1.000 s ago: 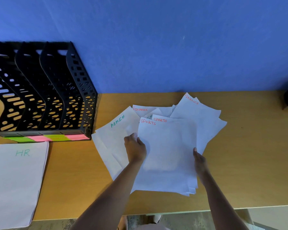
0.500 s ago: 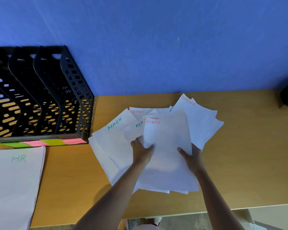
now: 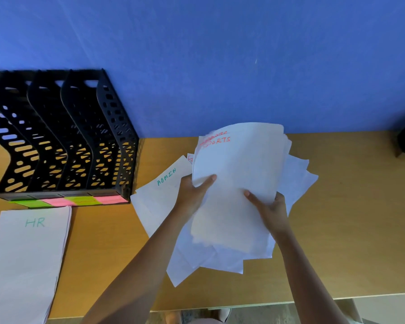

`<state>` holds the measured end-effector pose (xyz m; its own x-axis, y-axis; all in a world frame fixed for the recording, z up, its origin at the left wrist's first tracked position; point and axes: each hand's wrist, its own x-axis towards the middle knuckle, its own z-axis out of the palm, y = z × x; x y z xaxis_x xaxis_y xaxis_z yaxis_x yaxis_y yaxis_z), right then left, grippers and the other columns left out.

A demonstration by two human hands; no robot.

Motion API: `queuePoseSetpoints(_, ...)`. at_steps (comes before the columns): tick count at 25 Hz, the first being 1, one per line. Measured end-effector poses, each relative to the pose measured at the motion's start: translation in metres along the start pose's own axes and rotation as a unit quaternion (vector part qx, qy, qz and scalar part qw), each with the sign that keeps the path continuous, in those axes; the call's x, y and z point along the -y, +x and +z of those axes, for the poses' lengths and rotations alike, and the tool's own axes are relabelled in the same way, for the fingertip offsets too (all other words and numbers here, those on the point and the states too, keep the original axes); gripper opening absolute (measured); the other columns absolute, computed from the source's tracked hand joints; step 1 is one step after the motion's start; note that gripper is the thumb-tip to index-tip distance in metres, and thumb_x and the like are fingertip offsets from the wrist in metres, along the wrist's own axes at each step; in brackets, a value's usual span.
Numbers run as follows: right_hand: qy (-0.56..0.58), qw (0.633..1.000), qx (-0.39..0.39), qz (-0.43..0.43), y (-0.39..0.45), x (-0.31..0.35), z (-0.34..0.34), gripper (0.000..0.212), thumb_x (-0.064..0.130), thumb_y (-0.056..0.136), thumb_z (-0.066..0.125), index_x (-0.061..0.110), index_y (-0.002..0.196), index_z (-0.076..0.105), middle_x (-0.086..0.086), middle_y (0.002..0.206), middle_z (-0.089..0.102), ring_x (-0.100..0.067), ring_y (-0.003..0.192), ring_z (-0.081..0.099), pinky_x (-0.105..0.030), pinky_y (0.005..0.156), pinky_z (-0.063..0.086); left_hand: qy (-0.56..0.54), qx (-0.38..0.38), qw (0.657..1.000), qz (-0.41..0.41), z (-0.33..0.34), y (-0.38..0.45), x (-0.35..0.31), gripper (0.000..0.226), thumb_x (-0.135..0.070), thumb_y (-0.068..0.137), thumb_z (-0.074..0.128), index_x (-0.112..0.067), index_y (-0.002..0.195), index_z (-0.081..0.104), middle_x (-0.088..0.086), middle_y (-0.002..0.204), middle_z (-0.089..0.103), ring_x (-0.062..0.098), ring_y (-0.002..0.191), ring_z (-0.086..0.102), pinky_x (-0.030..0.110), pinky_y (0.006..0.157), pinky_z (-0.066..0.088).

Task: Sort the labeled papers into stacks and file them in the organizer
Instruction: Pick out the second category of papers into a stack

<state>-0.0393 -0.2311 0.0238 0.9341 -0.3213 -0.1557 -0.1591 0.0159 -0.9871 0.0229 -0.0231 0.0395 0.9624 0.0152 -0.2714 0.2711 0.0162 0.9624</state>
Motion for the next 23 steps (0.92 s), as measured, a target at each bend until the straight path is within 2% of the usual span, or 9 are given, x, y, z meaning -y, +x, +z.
queuePoseSetpoints(4, 0.005, 0.996, -0.047, -0.077, -0.006, 0.015, 0.019, 0.013, 0.042, 0.080, 0.078, 0.031, 0.086, 0.075, 0.004, 0.077, 0.076, -0.018, 0.070, 0.072, -0.021, 0.056, 0.055, -0.018, -0.009, 0.995, 0.098, 0.002, -0.012, -0.026, 0.033, -0.022, 0.085, 0.078, -0.054, 0.091, 0.073, -0.027, 0.089, 0.074, -0.003, 0.090, 0.071, 0.021, 0.079, 0.057)
queuePoseSetpoints(6, 0.006, 0.994, -0.036, -0.101, -0.009, 0.021, 0.023, 0.014, 0.044, 0.079, 0.077, 0.045, 0.092, 0.073, 0.019, 0.081, 0.075, -0.005, 0.073, 0.072, -0.022, 0.056, 0.057, -0.035, -0.011, 0.993, 0.114, -0.003, -0.018, -0.028, 0.033, -0.026, 0.083, 0.080, -0.053, 0.099, 0.072, -0.031, 0.096, 0.072, -0.001, 0.099, 0.070, 0.014, 0.073, 0.056)
queuePoseSetpoints(7, 0.005, 0.993, -0.023, -0.116, -0.010, 0.021, 0.022, 0.023, 0.043, 0.078, 0.079, 0.050, 0.098, 0.070, 0.023, 0.090, 0.075, 0.002, 0.081, 0.071, -0.016, 0.061, 0.056, -0.042, -0.013, 0.993, 0.113, -0.007, -0.020, -0.027, 0.032, -0.029, 0.079, 0.082, -0.052, 0.100, 0.072, -0.029, 0.097, 0.073, 0.000, 0.100, 0.070, 0.013, 0.070, 0.056)
queuePoseSetpoints(9, -0.002, 0.993, -0.005, -0.115, -0.012, 0.019, 0.020, 0.032, 0.045, 0.075, 0.082, 0.044, 0.104, 0.071, 0.018, 0.101, 0.075, 0.000, 0.094, 0.071, -0.011, 0.072, 0.054, -0.039, -0.009, 0.991, 0.124, -0.012, -0.021, -0.022, 0.038, -0.029, 0.075, 0.085, -0.055, 0.099, 0.071, -0.026, 0.099, 0.074, 0.000, 0.098, 0.070, 0.021, 0.076, 0.060)
queuePoseSetpoints(12, -0.059, 0.993, -0.015, -0.099, -0.013, 0.012, 0.015, 0.038, 0.053, 0.070, 0.083, 0.020, 0.088, 0.077, -0.007, 0.086, 0.077, -0.031, 0.084, 0.072, -0.035, 0.070, 0.062, -0.035, -0.033, 0.994, 0.102, -0.016, -0.020, -0.016, 0.046, -0.023, 0.070, 0.090, -0.056, 0.096, 0.070, -0.023, 0.101, 0.074, 0.003, 0.099, 0.071, 0.038, 0.087, 0.060)
queuePoseSetpoints(14, -0.067, 0.996, -0.005, -0.066, -0.011, 0.011, 0.014, 0.013, 0.040, 0.075, 0.084, 0.033, 0.084, 0.077, 0.001, 0.079, 0.077, -0.032, 0.080, 0.070, -0.051, 0.074, 0.059, -0.034, -0.046, 0.996, 0.070, -0.016, -0.018, -0.012, 0.052, -0.029, 0.063, 0.093, -0.060, 0.095, 0.067, -0.026, 0.098, 0.072, 0.001, 0.099, 0.070, 0.038, 0.086, 0.061)
queuePoseSetpoints(16, -0.048, 0.997, 0.019, -0.061, -0.010, 0.013, 0.019, 0.025, 0.029, 0.079, 0.084, 0.050, 0.086, 0.074, 0.014, 0.081, 0.076, -0.015, 0.081, 0.073, -0.043, 0.074, 0.062, -0.032, -0.034, 0.997, 0.061, -0.014, -0.016, -0.007, 0.056, -0.031, 0.061, 0.094, -0.065, 0.094, 0.064, -0.029, 0.096, 0.071, -0.002, 0.098, 0.069, 0.033, 0.083, 0.061)
queuePoseSetpoints(19, -0.008, 0.997, 0.009, -0.081, -0.011, 0.015, 0.025, 0.033, 0.028, 0.079, 0.084, 0.055, 0.094, 0.071, 0.021, 0.091, 0.076, -0.004, 0.087, 0.073, -0.020, 0.067, 0.060, -0.046, -0.045, 0.994, 0.084, -0.008, -0.018, -0.008, 0.059, -0.034, 0.058, 0.095, -0.067, 0.095, 0.062, -0.033, 0.096, 0.070, -0.007, 0.097, 0.067, 0.014, 0.069, 0.056)
queuePoseSetpoints(23, -0.006, 0.997, 0.008, -0.077, -0.016, 0.009, 0.025, 0.039, 0.029, 0.076, 0.086, 0.055, 0.100, 0.069, 0.021, 0.098, 0.075, 0.000, 0.091, 0.071, -0.014, 0.069, 0.056, -0.059, -0.039, 0.995, 0.069, -0.007, -0.018, 0.003, 0.056, -0.031, 0.059, 0.095, -0.051, 0.104, 0.068, -0.022, 0.102, 0.073, 0.002, 0.101, 0.070, 0.018, 0.070, 0.058)
